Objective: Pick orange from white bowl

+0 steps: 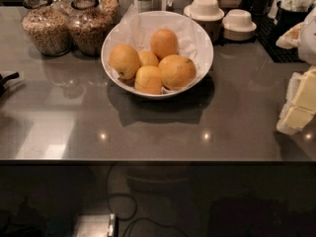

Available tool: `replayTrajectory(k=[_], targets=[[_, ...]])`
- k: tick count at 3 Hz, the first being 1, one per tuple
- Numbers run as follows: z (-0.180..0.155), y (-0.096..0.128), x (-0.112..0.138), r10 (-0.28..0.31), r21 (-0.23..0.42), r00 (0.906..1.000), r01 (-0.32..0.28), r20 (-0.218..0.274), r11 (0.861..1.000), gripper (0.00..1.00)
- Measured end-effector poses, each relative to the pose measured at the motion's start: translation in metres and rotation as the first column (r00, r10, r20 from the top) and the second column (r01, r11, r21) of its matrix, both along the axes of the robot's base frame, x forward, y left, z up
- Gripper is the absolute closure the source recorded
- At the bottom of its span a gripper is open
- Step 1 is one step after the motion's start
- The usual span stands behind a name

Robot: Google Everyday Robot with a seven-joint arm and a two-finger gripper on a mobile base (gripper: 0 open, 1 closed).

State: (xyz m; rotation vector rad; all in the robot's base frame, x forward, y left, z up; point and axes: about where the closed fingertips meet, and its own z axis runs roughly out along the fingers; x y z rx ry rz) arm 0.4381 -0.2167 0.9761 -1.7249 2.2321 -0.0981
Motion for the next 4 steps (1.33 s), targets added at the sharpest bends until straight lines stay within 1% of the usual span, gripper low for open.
replayTrajectory(k=[1,2,3,4], targets=[[0.000,0.000,0.000,0.000,0.000,1.0000,0.000,0.000,1.000,0.00],[0.002,0.005,0.002,0.016,0.025,0.9999,-0.016,0.007,1.000,0.00],[0.010,0.037,0.008,0.099,0.087,0.9930,-0.104,0.064,0.991,0.00],[0.024,0.081,0.029,0.158,0.164,0.9826,-0.173,0.097,0.971,0.00]])
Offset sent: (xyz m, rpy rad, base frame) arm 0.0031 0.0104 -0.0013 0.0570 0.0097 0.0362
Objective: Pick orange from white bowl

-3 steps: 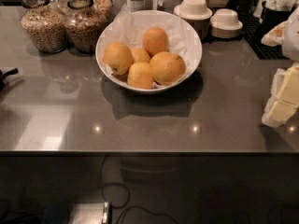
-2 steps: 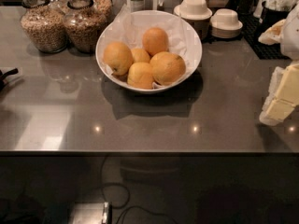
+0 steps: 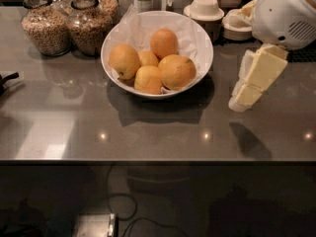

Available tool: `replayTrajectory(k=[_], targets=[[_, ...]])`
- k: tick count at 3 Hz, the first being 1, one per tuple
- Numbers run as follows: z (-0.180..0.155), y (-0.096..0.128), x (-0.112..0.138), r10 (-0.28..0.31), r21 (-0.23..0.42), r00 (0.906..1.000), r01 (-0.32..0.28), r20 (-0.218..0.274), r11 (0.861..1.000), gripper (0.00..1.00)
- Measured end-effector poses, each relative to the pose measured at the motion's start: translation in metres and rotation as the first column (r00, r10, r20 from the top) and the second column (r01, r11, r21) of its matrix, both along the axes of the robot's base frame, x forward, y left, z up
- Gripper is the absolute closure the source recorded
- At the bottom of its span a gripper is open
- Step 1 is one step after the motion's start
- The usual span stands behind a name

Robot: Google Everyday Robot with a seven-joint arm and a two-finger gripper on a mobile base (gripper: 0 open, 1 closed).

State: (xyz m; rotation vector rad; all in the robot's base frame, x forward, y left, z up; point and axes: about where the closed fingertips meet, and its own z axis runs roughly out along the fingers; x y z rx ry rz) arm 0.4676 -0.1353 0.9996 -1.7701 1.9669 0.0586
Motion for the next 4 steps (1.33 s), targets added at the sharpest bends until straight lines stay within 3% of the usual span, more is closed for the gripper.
replayTrajectory(k=[1,2,3,4], targets=[[0.006,0.034,0.040,-0.016,0.060,0.9998,0.016,-0.011,0.998,0.00],[0.004,0.054,0.080,-0.102,0.051,0.9930,0.105,-0.059,0.993,0.00],[0.006,0.063,0.082,-0.115,0.061,0.9914,0.119,-0.061,0.991,0.00],[0.007,0.069,0.081,-0.145,0.112,0.9879,0.150,-0.055,0.982,0.00]])
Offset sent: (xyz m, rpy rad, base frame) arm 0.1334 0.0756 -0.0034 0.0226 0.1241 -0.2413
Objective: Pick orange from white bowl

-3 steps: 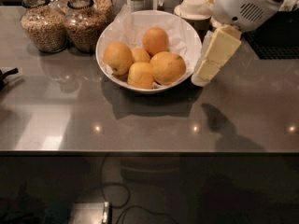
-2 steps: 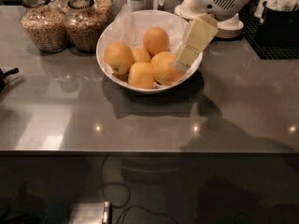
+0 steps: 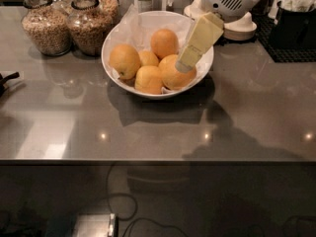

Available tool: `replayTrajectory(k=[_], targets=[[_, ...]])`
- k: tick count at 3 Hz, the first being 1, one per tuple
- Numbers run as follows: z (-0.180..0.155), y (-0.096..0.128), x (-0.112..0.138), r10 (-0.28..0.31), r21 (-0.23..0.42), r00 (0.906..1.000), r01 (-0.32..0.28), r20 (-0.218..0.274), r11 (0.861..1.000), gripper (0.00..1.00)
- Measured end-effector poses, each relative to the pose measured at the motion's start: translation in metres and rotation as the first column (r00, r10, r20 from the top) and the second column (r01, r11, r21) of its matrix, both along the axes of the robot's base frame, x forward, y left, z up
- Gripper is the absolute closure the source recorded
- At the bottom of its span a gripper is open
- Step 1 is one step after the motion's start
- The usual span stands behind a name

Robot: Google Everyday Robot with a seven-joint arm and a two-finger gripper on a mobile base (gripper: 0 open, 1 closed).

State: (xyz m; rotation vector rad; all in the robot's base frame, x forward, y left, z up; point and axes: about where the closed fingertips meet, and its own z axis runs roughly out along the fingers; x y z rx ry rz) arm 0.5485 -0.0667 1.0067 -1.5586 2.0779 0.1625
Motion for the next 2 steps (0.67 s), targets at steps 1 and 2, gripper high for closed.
replayTrajectory(k=[1,2], targets=[[0.012,0.032,0.001,-0.079,0.126,0.9968,0.080,-0.010,0.989,0.00],[0.026,0.057,0.007,-0.194,0.240,0.9782,0.206,-0.073,0.949,0.00]])
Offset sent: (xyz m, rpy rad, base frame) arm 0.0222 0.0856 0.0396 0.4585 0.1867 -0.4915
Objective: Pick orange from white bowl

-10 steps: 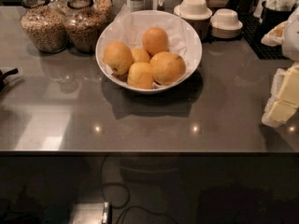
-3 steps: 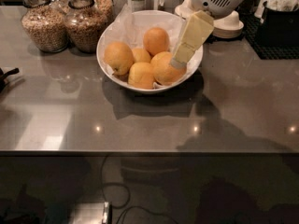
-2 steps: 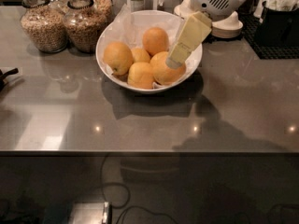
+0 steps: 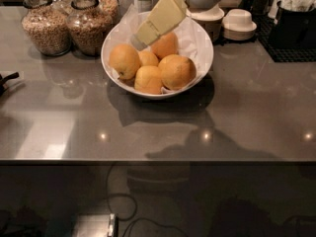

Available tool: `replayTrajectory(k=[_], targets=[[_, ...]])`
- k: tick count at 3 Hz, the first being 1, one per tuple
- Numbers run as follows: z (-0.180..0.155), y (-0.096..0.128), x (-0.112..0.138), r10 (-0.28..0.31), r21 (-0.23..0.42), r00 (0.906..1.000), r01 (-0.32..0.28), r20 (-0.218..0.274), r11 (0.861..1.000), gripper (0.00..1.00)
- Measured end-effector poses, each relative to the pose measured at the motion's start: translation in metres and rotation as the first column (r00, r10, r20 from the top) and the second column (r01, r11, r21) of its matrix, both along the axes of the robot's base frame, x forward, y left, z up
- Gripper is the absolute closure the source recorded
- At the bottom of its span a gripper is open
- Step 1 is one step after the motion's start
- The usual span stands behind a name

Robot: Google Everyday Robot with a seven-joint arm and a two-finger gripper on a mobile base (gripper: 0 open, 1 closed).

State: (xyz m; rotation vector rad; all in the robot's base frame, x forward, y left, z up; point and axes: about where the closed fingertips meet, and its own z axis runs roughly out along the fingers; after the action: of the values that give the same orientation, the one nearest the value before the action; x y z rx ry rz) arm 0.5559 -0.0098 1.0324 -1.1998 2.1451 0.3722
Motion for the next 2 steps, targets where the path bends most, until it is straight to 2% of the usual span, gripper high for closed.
replayTrajectory(k=[1,2], targets=[[-0.010,0.016,0.010,-0.121,0.069,0.9888,0.127,-0.087,0.989,0.00],[-0.038,0.019,0.024,-0.263,0.073,0.9525,0.276,-0.154,0.958,0.00]])
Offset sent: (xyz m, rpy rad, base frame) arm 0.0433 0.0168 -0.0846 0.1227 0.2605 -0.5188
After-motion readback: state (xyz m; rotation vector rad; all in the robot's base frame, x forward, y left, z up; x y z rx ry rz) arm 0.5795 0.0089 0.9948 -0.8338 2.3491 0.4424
